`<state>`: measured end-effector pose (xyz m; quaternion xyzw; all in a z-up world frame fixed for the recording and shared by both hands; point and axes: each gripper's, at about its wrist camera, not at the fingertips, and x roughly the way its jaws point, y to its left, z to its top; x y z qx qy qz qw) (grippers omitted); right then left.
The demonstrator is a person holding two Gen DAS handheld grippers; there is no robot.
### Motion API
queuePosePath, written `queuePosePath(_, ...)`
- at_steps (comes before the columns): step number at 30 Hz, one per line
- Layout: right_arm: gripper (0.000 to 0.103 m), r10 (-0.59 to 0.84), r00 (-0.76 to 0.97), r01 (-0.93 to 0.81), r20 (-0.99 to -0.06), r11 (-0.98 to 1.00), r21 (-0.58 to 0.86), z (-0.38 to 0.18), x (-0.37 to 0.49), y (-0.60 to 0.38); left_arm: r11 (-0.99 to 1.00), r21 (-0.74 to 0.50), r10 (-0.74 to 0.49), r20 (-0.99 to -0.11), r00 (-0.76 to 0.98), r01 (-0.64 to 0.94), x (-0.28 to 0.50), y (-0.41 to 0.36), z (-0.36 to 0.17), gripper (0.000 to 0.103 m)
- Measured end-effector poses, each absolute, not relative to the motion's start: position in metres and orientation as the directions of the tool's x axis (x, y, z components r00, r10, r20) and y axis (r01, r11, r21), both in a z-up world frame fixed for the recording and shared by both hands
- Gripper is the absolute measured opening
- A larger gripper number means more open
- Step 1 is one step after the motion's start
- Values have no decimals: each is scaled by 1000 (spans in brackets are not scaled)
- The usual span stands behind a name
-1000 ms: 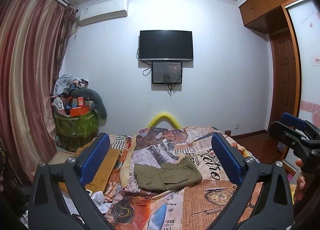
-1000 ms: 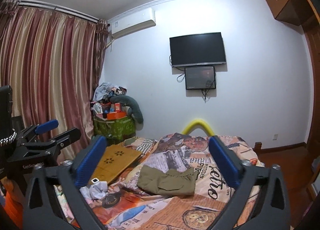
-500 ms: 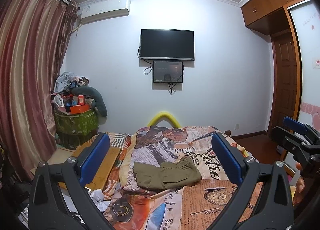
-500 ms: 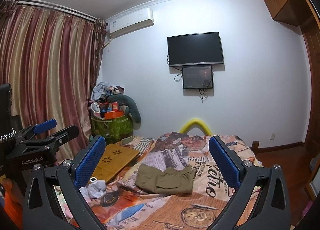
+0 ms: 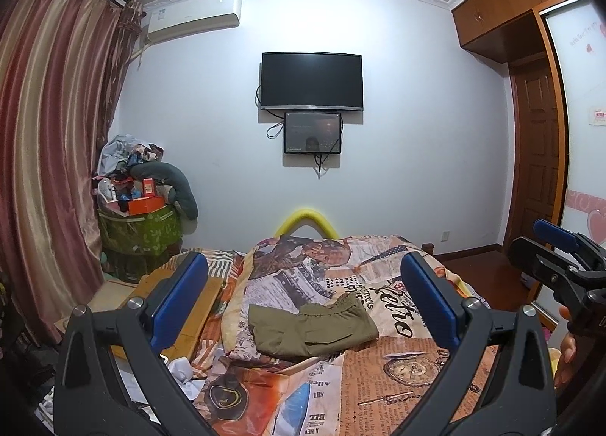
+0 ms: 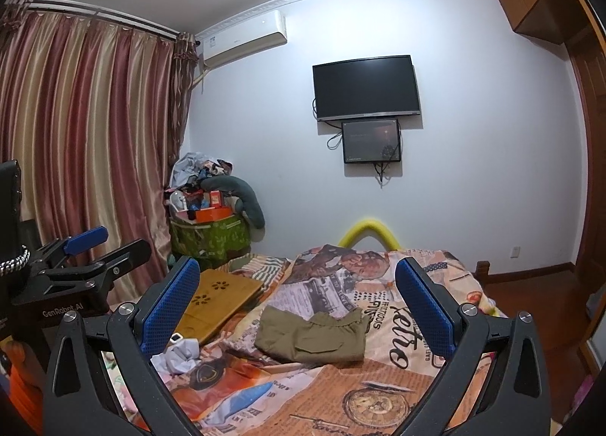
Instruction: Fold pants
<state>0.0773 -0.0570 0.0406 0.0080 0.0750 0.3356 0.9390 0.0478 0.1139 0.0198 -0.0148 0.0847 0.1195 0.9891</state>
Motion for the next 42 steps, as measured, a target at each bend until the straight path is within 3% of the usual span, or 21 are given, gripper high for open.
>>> queuePosePath(42, 103, 627, 764, -623, -151, 778, 79, 39, 75, -58, 981, -66, 162, -225, 961, -181, 59, 120, 16, 103)
